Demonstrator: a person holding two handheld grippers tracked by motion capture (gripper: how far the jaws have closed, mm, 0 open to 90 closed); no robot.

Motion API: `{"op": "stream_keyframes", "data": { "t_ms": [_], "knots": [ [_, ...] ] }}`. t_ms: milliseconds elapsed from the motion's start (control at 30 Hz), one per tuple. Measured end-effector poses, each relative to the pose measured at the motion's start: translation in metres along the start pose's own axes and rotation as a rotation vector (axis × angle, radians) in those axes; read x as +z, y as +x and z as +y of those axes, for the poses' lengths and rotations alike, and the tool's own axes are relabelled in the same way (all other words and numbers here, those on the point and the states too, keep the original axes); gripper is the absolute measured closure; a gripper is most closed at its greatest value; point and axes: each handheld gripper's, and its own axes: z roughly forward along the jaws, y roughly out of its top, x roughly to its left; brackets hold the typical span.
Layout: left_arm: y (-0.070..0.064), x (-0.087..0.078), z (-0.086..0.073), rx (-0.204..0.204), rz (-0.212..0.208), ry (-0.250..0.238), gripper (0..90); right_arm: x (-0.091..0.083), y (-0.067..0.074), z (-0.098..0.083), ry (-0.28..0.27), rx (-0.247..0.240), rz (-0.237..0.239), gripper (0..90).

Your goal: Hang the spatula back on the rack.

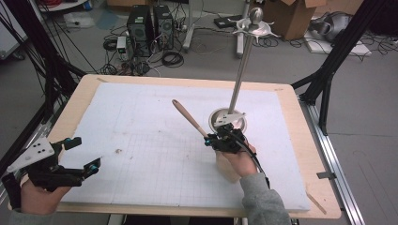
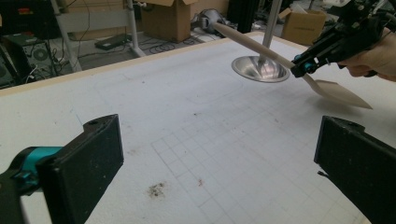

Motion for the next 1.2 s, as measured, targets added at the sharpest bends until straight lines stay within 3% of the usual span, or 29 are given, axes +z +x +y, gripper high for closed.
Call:
{"op": "stream_keyframes", "data": {
  "t_ms": [600,833,1200],
  "knots": [
    [0.000,0.004,0.001,0.001,-0.008,0.001,1.7,-0.041,0.000,-0.005,-0.060,-0.001,0.020,78.5],
    [-0.001,0.006,0.002,0.003,-0.012,0.002,1.7,-0.067,-0.003,-0.009,-0.085,-0.008,0.005,78.5],
    [-0.002,0.009,0.002,-0.003,-0.021,0.002,1.7,-0.090,-0.009,-0.011,-0.099,-0.002,-0.028,78.5]
  ]
}}
